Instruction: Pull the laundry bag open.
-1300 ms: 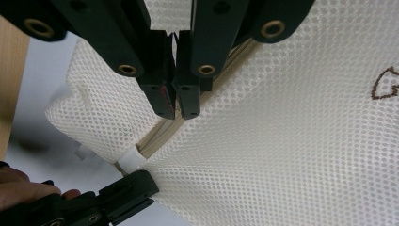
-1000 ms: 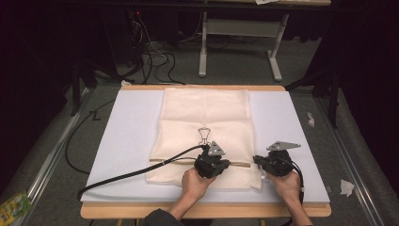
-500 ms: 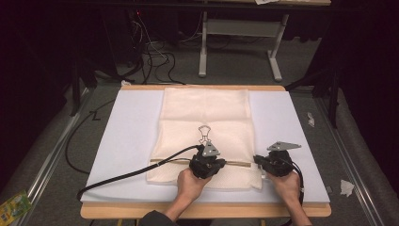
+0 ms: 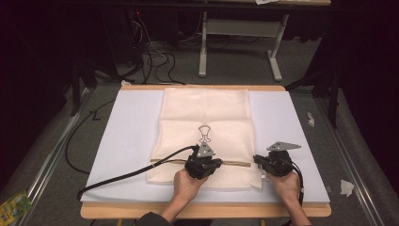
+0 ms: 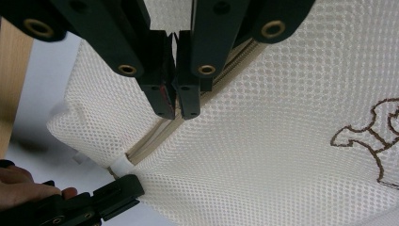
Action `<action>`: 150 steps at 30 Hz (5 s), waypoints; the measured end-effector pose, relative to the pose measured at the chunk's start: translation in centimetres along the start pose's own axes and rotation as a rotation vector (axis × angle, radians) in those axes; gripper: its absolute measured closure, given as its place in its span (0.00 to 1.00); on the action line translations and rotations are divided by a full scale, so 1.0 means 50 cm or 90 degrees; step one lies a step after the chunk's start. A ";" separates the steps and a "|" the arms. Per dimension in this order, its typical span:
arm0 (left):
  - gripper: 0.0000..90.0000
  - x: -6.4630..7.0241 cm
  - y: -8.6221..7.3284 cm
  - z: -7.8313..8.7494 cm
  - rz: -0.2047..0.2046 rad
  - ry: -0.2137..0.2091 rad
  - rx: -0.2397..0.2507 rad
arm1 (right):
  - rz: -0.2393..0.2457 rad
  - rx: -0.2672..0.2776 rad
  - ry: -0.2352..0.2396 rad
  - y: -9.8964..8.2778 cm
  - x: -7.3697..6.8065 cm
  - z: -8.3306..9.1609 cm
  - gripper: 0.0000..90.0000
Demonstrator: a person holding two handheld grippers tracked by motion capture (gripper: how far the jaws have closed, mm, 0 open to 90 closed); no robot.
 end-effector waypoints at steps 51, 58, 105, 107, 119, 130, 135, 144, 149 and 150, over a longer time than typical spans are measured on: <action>0.97 -0.038 -0.017 0.054 0.029 0.017 0.022 | 0.005 0.005 -0.015 0.006 0.008 0.008 0.99; 0.97 -0.038 -0.019 0.058 0.033 0.018 0.025 | 0.000 0.008 -0.017 0.006 0.008 0.008 0.99; 0.97 -0.079 -0.043 0.106 0.058 0.035 0.030 | 0.002 0.000 -0.027 0.003 0.012 0.001 0.99; 0.97 -0.080 -0.043 0.107 0.062 0.032 0.031 | -0.001 -0.001 -0.027 0.003 0.012 0.001 0.99; 0.97 -0.082 -0.044 0.111 0.057 0.039 0.032 | 0.003 0.002 -0.027 0.006 0.012 0.004 0.99; 0.97 -0.088 -0.048 0.119 0.057 0.044 0.035 | -0.001 0.000 -0.028 0.006 0.013 0.003 0.99; 0.97 -0.095 -0.051 0.129 0.060 0.050 0.037 | -0.002 0.000 -0.029 0.006 0.014 0.002 0.99; 0.97 -0.113 -0.059 0.150 0.072 0.064 0.050 | -0.001 -0.001 -0.031 0.006 0.014 0.001 0.99; 0.97 -0.123 -0.065 0.162 0.075 0.074 0.051 | -0.002 -0.004 -0.030 0.005 0.014 -0.001 0.99; 0.97 -0.123 -0.065 0.163 0.078 0.075 0.055 | -0.003 -0.004 -0.030 0.005 0.013 -0.001 0.99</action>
Point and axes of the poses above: each handheld gripper's, and its own axes: z roughly backward along the jaws, y roughly out of its top, x roughly to its right, the point moved 8 cm from there along -z, roughly forward along the jaws, and after that the axes turned 2 degrees about -z, right-handed, at the moved point
